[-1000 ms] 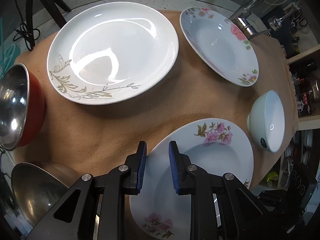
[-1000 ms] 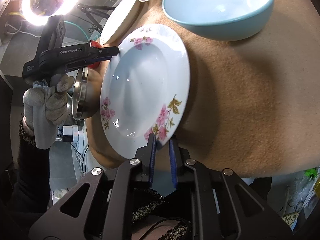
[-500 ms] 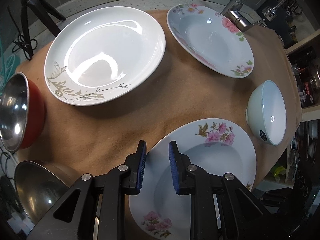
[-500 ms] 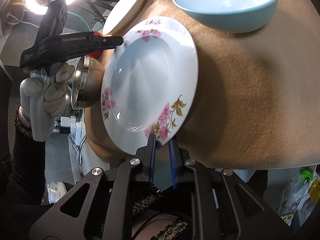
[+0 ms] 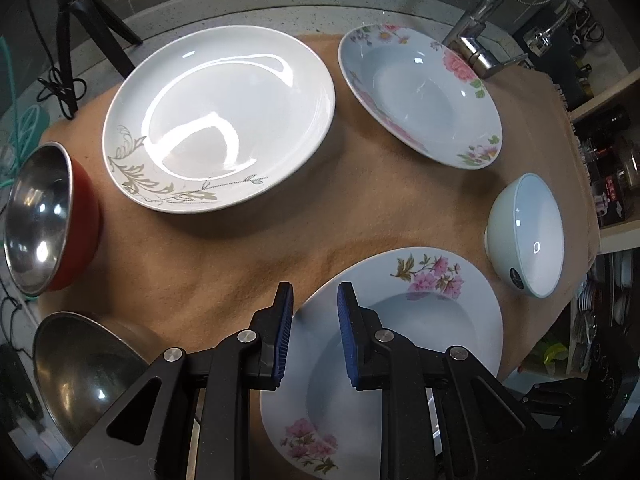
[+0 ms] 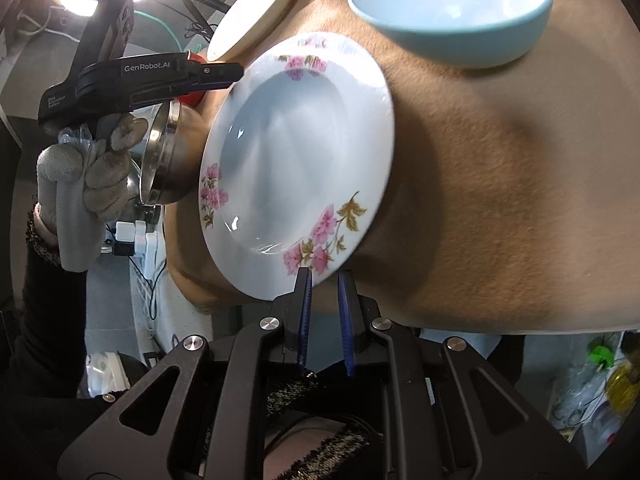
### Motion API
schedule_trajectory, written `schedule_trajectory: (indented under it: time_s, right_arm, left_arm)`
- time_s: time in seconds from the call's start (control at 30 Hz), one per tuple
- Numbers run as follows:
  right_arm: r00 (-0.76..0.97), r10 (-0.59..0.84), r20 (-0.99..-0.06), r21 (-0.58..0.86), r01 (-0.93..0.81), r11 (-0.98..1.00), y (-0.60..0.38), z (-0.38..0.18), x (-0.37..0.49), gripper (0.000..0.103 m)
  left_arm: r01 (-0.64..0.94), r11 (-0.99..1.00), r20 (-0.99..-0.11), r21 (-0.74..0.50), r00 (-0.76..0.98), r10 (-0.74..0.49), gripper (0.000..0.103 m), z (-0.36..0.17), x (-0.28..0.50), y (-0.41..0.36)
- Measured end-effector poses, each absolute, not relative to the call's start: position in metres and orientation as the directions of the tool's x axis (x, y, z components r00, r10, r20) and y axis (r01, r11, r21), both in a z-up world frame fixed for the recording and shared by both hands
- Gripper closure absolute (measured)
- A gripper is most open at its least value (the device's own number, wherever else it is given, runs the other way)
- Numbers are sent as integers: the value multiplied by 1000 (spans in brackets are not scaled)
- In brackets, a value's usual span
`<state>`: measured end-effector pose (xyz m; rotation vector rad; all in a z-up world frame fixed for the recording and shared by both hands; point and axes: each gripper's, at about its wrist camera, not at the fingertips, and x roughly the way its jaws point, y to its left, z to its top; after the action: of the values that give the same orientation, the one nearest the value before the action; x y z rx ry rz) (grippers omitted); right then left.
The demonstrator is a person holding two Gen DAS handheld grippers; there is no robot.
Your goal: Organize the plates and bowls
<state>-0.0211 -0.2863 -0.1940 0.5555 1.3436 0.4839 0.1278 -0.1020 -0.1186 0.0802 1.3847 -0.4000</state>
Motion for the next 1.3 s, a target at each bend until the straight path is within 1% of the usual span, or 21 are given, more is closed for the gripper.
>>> schedule_trajectory:
  time_s: [0.17, 0.23, 0.3, 0.37, 0.43, 0.6, 0.77, 0.87, 0.9, 0.93, 0.97, 1.1, 1.3]
  right_arm:
    - [208, 588, -781, 595, -34, 803, -302, -178, -22, 89]
    - [236, 573, -785, 579, -49, 814, -309, -168, -21, 89]
    - [277, 550, -788, 557, -61, 828, -319, -156, -19, 81]
    - [320, 523, -790, 533, -65, 844, -329, -145, -16, 64]
    - [370, 498, -784, 511, -71, 857, -340, -132, -12, 57]
    - [471, 438, -765, 465, -67, 883, -376, -104, 7, 51]
    - [545, 384, -746, 429, -48, 902, -419, -88, 35, 40]
    - [568, 371, -735, 414, -58, 908, -439, -83, 56, 40]
    - [571, 372, -732, 411, -66, 909, -442, -81, 62, 39]
    - [574, 370, -731, 402, -76, 913, -446, -80, 71, 28]
    - [576, 367, -730, 390, -90, 917, -449, -79, 80, 22]
    - [567, 342, -750, 320, -142, 937, -455, -80, 113, 21]
    - [507, 348, -789, 288, -196, 937, -454, -95, 164, 21]
  left_arm:
    - [268, 934, -937, -235, 194, -291, 82, -95, 128, -88]
    - [231, 927, -914, -296, 213, -345, 82, -85, 127, -79]
    - [199, 920, -893, -337, 242, -380, 82, -77, 125, -72]
    - [167, 916, -872, -366, 281, -400, 82, -69, 122, -62]
    - [130, 908, -855, -398, 305, -419, 82, -64, 120, -52]
    - [46, 898, -839, -438, 338, -426, 82, -70, 111, -47]
    - [16, 883, -826, -470, 344, -446, 82, -76, 109, -61]
    - [-4, 876, -822, -481, 351, -450, 82, -81, 114, -75]
    - [-9, 873, -819, -487, 353, -453, 82, -83, 116, -78]
    - [-19, 869, -815, -495, 357, -457, 82, -85, 118, -84]
    - [-28, 863, -810, -504, 361, -462, 82, -86, 121, -88]
    - [-62, 855, -801, -515, 390, -454, 82, -91, 130, -105]
    - [-126, 847, -808, -517, 399, -433, 82, -105, 146, -125]
